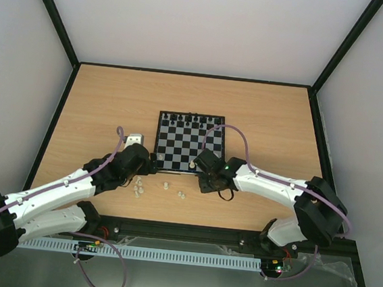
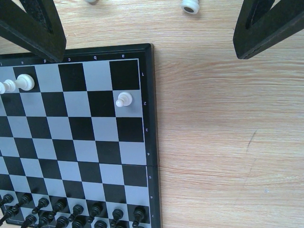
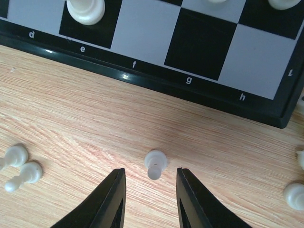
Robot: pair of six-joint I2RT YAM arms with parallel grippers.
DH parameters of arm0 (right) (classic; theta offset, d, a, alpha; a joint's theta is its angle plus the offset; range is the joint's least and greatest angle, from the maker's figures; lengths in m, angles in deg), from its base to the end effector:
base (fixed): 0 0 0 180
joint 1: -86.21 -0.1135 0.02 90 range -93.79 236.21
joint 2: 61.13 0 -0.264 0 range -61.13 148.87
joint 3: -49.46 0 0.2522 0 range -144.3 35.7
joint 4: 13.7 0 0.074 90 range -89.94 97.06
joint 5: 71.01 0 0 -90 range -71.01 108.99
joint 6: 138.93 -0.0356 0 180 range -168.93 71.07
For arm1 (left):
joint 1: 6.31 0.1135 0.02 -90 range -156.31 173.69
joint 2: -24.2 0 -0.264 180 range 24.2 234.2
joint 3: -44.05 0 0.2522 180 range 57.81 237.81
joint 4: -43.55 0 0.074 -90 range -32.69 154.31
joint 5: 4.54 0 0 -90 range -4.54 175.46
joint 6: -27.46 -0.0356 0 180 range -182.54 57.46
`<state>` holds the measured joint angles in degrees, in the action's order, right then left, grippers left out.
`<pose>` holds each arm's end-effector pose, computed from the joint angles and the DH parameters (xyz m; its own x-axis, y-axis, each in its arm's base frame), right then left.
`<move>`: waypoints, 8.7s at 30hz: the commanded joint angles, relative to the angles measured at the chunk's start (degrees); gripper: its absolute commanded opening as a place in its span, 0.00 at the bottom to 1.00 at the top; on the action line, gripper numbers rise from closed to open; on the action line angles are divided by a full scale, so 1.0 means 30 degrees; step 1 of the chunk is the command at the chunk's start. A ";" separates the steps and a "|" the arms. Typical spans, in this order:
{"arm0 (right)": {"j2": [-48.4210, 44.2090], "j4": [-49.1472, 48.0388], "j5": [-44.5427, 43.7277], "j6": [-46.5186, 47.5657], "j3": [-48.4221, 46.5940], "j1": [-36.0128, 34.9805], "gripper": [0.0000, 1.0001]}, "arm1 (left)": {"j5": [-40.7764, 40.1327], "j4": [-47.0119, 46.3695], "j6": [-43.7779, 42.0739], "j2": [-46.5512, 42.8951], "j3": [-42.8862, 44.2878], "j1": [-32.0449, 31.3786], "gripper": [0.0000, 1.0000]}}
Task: Set up the chess pieces on the board
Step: Pick up the chess piece at the center of the board, then place the chess piece on the chessboard, then pick up the chess piece at the center of the board, then place the chess piece on the chessboard, then pick up the chess piece at the center of the board.
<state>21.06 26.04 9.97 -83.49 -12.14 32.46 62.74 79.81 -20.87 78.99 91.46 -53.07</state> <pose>0.1667 0.2179 0.1915 -0.8489 -0.2103 -0.4849 -0.3267 0.9300 0.1686 0.1437 -0.1328 0.2231 -0.6726 -0.1799 -0.7178 0.0446 0.9584 -0.2820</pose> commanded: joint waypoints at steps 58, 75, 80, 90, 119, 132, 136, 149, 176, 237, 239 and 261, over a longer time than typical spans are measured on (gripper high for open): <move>0.7541 0.1307 -0.0322 0.3277 -0.7974 0.3415 0.04 | -0.0102 -0.0058 0.0083 -0.0399 -0.0369 -0.0056 0.99; 0.7924 0.1205 -0.0084 0.3290 -0.7587 0.3452 0.08 | -0.0075 -0.0051 0.0143 -0.0338 -0.0367 -0.0062 1.00; 0.7611 0.1328 -0.0179 0.3264 -0.7663 0.3450 0.18 | -0.0101 0.0012 0.0171 -0.0408 -0.0400 -0.0072 1.00; 0.4768 0.2341 -0.0388 0.2997 -0.7713 0.3446 0.26 | -0.0178 0.0306 0.0246 -0.0596 -0.0209 -0.0061 1.00; 0.5287 -0.1043 0.1148 0.0562 -0.3373 -0.4216 0.29 | -0.0038 0.0109 0.0352 -0.0352 -0.0161 -0.0085 0.99; 0.5409 -0.0397 0.0349 0.0319 -0.3728 -0.4209 0.07 | -0.0033 0.0002 0.0334 -0.0508 -0.0378 -0.0086 0.99; 0.4852 0.0064 0.0140 0.0201 -0.3662 -0.4202 0.04 | -0.0044 -0.0062 0.0319 -0.0479 -0.0451 -0.0086 0.99; 0.4213 0.0870 -0.0366 0.0303 -0.4194 -0.4207 0.07 | 0.0044 -0.0277 0.0348 -0.0491 -0.0675 -0.0066 1.00; 0.9067 0.3702 -0.0101 0.3905 -1.2479 0.1282 0.06 | -0.0095 -0.0219 0.0210 -0.0830 -0.0811 -0.0062 0.99; 0.3220 0.2020 0.1671 0.3197 -0.7423 -0.0524 0.45 | -0.0103 -0.0393 0.0372 -0.0726 -0.0664 -0.0043 0.99; 0.3275 0.1633 0.1551 0.2688 -0.6504 -0.1304 0.45 | -0.0106 -0.0326 0.0456 -0.0892 -0.0660 -0.0057 0.99; 0.7092 -0.0493 0.1656 0.1511 -0.5099 -0.3036 0.25 | -0.0276 0.0160 0.0656 -0.1768 -0.0900 -0.0055 0.99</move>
<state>41.39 23.63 15.09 -78.16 -26.50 23.82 62.89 79.53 -19.38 74.42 89.56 -53.07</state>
